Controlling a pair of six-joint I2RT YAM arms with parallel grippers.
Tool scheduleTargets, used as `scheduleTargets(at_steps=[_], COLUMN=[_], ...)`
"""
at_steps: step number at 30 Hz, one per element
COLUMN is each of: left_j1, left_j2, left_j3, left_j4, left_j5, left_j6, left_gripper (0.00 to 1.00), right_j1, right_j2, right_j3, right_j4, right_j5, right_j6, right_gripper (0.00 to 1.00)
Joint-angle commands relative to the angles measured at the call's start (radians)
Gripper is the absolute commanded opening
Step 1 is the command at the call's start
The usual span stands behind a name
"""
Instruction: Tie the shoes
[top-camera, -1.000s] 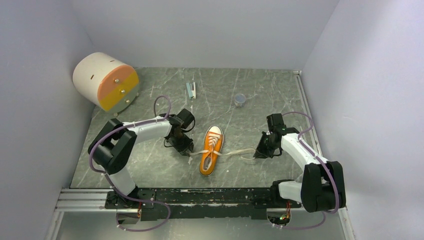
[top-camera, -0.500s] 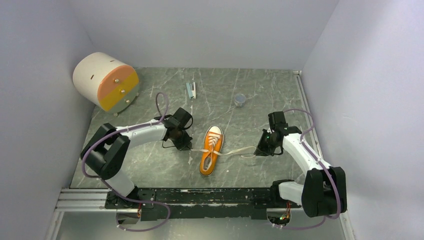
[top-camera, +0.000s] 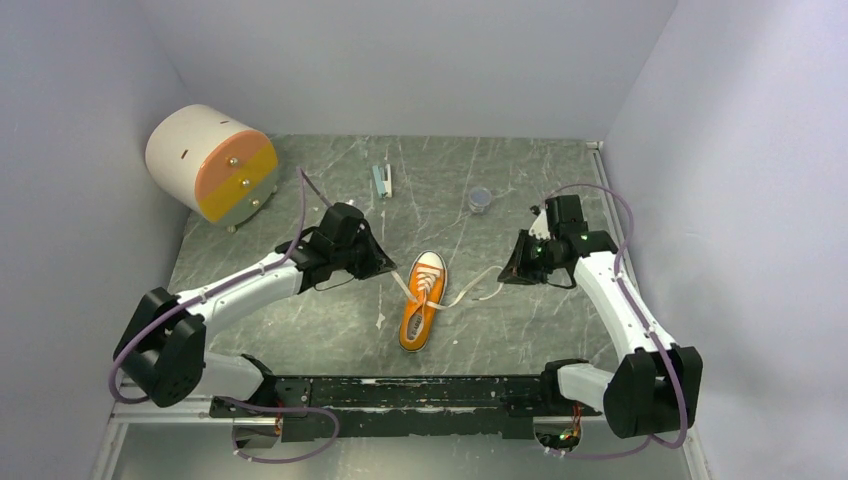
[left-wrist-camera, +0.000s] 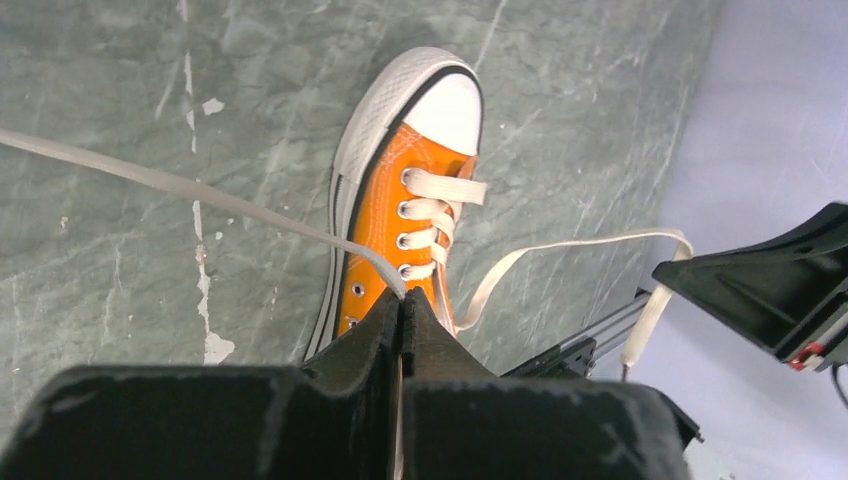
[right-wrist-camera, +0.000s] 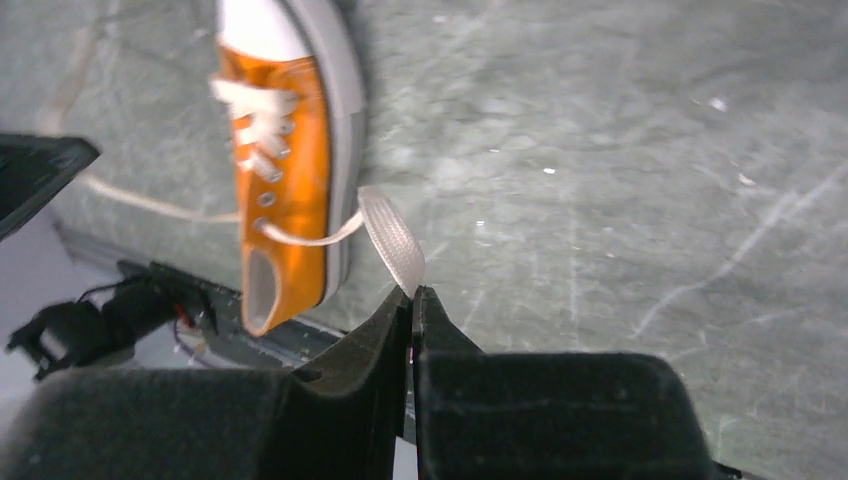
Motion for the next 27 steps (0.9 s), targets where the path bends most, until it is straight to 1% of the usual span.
scheduleTargets(at_steps=[1,3,5,8,14,15,17,19,22,24,27], left_j1=[0.004,0.004,0.004,0.004,0.004,0.004,0.004,0.004,0.003,-0.003,-0.026], left_j2=[-0.062,-0.085,-0.101,-0.114,-0.144,-0.151,-0.162,-0.169,-0.172,-0.165,-0.144], left_j3=[-0.003,-0.011,-0.026,-0.055,-0.085,-0.087,-0.094,-0.104,-0.128,-0.144,-0.138], left_j4=[0.046,0.051,0.069,0.105,0.183,0.190,0.203,0.205,0.269,0.312,0.319], left_j5=[0.045,0.065,0.104,0.157,0.205,0.207,0.213,0.227,0.279,0.320,0.324], left_j6=[0.120,0.148,0.175,0.186,0.195,0.199,0.201,0.201,0.205,0.215,0.274], left_gripper=[0.05,0.05,0.05,0.05,0.05,0.05,0.05,0.05,0.05,0.05,0.05], right_j1=[0.001,0.005,0.009,0.019,0.049,0.064,0.105,0.146,0.198,0.221,0.230], right_j2=[-0.020,-0.005,0.003,0.000,0.081,0.096,0.128,0.170,0.230,0.256,0.266], right_j3=[0.082,0.081,0.053,0.032,0.088,0.095,0.119,0.151,0.188,0.211,0.228], right_j4=[-0.043,-0.025,0.060,0.219,0.419,0.493,0.588,0.663,0.775,0.811,0.842], right_j5=[-0.235,-0.368,-0.511,-0.614,-0.679,-0.688,-0.687,-0.692,-0.697,-0.695,-0.692], right_j6=[-0.095,-0.088,-0.030,0.108,0.286,0.335,0.415,0.477,0.572,0.612,0.650], right_gripper=[0.07,0.04,0.04,0.04,0.01,0.00,0.00,0.00,0.00,0.00,0.00])
